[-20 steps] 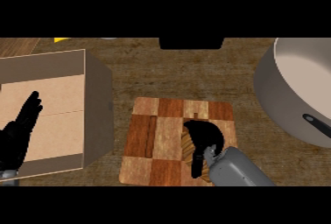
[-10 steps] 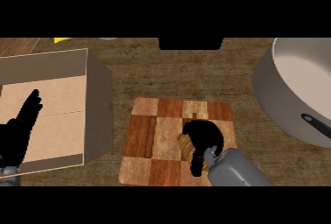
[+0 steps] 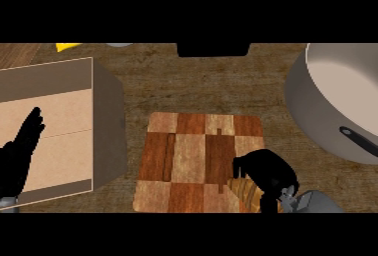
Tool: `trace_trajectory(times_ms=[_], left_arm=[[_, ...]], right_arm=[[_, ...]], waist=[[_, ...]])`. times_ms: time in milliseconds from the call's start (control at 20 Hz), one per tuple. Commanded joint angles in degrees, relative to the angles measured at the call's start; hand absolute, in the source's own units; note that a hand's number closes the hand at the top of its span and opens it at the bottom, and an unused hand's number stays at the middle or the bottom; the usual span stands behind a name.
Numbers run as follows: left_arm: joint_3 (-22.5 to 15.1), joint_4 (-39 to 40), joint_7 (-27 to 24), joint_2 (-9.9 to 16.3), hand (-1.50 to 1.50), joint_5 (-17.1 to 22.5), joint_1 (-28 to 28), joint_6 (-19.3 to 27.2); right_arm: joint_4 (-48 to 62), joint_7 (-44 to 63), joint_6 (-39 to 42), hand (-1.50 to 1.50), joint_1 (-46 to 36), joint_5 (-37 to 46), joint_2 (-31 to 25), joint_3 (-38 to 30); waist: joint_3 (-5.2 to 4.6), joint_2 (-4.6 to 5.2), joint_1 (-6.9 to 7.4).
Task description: Pick the croissant from the cutting board and place it in the pot
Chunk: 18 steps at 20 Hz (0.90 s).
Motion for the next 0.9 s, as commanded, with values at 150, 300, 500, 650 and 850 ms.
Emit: trace_trajectory(times_ms=[150,300,500,650,850], left_arm=[[-0.12,1.48,-0.22,-1.7,0.0,0.71,1.76,-0.87],[-0.75,0.68,-1.12,-2.52,0.0,-0.46,2.68,-0.39],[1.02,0.36,0.07,-1.87,0.0,1.09,2.29,-1.28],[0.58,1.36,-1.03,-2.14,0.0,-0.45,2.49,-1.01],[0.54,0.67,-1.43,-3.37,0.0,0.24,2.71,-1.89]], right_arm=[[-13.71,-20.36,-11.84,1.5,11.0,5.14,-20.37,-5.39],[-17.4,-21.21,-18.5,1.5,11.58,7.19,-22.02,-11.21],[-24.24,-21.16,-26.68,1.5,15.8,6.36,-22.85,-20.38],[-30.28,-19.68,-28.08,1.5,16.43,2.12,-22.56,-27.93],[-29.28,-21.75,-26.71,1.5,18.57,-9.03,-20.42,-36.43]], waist=[[-0.44,0.17,-1.31],[-0.47,0.08,-1.14],[-0.46,-0.12,-2.34],[-0.54,0.02,-2.2],[-0.52,0.46,-0.12]])
